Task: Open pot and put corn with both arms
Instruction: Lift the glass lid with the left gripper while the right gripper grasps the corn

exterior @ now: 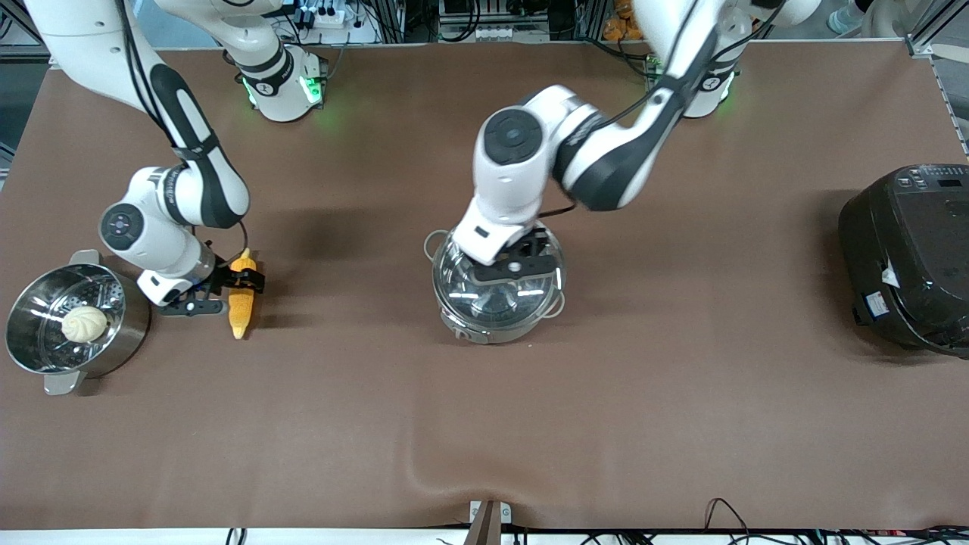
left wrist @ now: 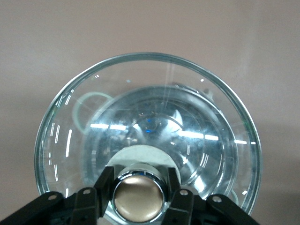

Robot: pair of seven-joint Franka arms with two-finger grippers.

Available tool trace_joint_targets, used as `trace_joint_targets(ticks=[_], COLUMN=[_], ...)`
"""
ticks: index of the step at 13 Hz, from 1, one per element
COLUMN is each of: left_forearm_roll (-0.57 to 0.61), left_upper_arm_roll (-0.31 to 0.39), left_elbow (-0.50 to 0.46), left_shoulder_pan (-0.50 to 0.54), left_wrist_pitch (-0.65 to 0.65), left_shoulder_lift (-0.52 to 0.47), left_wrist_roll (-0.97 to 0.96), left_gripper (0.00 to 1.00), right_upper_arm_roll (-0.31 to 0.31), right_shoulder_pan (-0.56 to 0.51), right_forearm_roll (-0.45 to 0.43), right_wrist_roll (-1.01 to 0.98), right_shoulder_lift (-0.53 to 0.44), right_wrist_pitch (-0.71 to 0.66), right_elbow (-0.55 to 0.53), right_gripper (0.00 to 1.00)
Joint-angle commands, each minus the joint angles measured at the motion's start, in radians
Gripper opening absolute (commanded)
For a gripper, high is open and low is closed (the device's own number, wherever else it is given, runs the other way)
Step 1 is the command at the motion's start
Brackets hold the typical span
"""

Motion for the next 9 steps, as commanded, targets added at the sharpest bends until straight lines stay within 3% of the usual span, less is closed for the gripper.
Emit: trace_joint_targets(ticks=[1,4,7,9], left_forearm_roll=[-0.026,-0.062,-0.078,-0.077], left_upper_arm_roll=[-0.004,-0.009,-0.009,-0.009], left_elbow=[-0.012,-0.025,-0.084,-0.165], left_shoulder_pan=[0.068,0.194,0.324,0.404], left_wrist_pitch=[-0.069,-0.129,-0.238,-0.234], left_shoulder_lift=[-0.104,-0.19,-0.275,-0.332], left_wrist_roll=[0.075,0.231,0.392,0.427], left_gripper=[0.0,0.0,0.0,0.0], right_upper_arm_roll=[-0.004,-0.004,-0.004,-0.004], right_shoulder_pan=[-0.001,-0.009,-0.01,-0.02], right_forearm_roll=[0.005,0.005,0.005,0.008], right_wrist_roll=[-0.009,-0.012,-0.011,-0.003], right_shoulder_lift=[0.027,0.038,0.041,0.041], right_wrist_pitch=[0.028,0.037,0.045,0.043], right_elbow=[-0.006,-0.006,-0.006,-0.006], right_gripper=[1.0,1.0,0.87,0.75])
